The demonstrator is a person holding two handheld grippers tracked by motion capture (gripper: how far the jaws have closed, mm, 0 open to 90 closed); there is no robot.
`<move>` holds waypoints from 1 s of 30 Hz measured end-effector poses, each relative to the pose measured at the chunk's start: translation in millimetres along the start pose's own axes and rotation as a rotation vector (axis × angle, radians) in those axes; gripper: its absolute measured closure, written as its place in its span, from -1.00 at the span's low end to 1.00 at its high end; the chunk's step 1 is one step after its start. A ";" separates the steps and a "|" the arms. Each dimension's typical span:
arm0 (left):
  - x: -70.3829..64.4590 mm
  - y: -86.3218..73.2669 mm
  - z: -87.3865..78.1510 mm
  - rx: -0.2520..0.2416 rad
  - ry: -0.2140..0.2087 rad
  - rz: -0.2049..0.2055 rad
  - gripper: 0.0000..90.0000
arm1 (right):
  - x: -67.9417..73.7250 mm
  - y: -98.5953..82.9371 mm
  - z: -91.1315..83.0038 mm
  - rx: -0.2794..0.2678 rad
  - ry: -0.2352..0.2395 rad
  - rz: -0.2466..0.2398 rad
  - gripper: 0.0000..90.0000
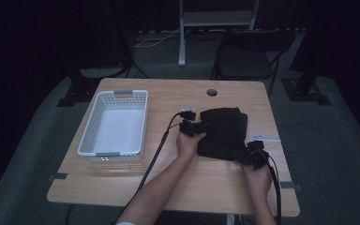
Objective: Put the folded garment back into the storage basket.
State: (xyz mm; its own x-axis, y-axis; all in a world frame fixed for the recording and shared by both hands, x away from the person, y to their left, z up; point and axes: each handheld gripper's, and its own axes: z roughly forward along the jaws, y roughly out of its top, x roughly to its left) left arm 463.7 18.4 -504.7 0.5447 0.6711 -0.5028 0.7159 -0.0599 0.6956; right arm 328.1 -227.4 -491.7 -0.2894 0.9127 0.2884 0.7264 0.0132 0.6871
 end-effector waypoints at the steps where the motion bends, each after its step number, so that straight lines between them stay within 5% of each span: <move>1: -0.6 -0.2 -0.3 0.000 0.001 0.009 0.38 | -1.0 0.4 -1.8 -0.009 0.016 -0.006 0.24; 8: -4.3 -0.8 -3.6 0.009 -0.004 0.034 0.49 | -2.5 0.2 -4.6 -0.014 0.046 -0.024 0.46; 17: -8.7 0.3 -10.2 0.007 -0.004 0.048 0.53 | 3.8 -0.8 -9.2 -0.040 0.003 -0.055 0.49; 30: -16.8 6.7 -23.6 -0.017 -0.006 0.062 0.57 | 11.0 1.3 -19.5 -0.086 0.013 -0.047 0.51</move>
State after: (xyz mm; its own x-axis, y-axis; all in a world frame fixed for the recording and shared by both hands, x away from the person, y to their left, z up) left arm 449.1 24.1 -479.5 0.5904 0.6618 -0.4620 0.6735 -0.0884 0.7339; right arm 313.8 -225.3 -474.6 -0.3304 0.9065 0.2630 0.6557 0.0200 0.7547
